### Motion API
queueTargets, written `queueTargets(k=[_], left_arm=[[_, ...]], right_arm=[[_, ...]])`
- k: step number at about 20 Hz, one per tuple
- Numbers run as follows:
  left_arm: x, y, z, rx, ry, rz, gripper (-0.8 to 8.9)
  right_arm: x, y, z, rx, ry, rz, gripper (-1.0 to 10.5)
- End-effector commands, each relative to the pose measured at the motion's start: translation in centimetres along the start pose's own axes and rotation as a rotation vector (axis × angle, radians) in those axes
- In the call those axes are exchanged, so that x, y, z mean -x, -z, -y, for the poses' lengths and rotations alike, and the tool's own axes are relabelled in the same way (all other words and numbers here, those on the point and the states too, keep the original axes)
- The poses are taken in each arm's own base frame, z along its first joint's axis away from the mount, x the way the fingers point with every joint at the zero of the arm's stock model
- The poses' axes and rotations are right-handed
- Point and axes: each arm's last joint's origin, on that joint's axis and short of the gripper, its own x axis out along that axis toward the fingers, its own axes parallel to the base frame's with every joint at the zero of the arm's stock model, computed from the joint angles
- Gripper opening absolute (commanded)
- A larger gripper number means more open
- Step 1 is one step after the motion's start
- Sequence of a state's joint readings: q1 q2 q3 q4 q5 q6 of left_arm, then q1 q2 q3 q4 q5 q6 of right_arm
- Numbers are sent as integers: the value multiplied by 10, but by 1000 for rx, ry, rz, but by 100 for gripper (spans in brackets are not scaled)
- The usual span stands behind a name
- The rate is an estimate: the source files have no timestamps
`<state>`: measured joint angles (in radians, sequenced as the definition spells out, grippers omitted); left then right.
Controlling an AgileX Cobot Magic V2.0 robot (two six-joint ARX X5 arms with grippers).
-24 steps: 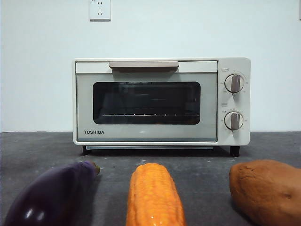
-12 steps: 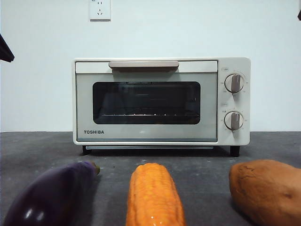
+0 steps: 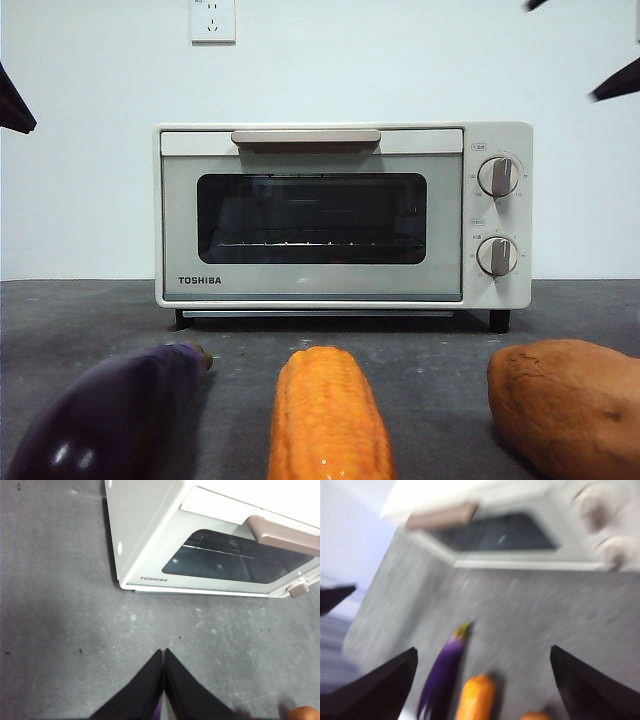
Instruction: Take the eggplant from the table,put the eggplant in the oven
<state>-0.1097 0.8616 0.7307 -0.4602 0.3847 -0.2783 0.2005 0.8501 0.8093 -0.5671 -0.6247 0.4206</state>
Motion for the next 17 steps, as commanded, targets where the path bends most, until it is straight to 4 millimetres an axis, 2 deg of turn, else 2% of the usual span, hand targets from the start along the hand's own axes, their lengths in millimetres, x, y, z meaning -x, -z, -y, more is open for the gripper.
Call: queueTargets(k=[1,6,12,14,17], left_arm=[[1,-5,3,-23,9,18,6],[1,-5,2,-23,9,17,6],[1,-5,2,-26,9,17,6],[1,-5,2,-25,8,17,6],[1,-5,2,-24,8,12,6]], right_arm=[[-20,-2,-15,-17,-61,-100,427],[-77,8,-57,79,-64,-315,426],[-143,35,-111,231,107,-544,422],[-165,47,-125,274,133,-598,422],[-198,66,-135,306,146,-678,422]])
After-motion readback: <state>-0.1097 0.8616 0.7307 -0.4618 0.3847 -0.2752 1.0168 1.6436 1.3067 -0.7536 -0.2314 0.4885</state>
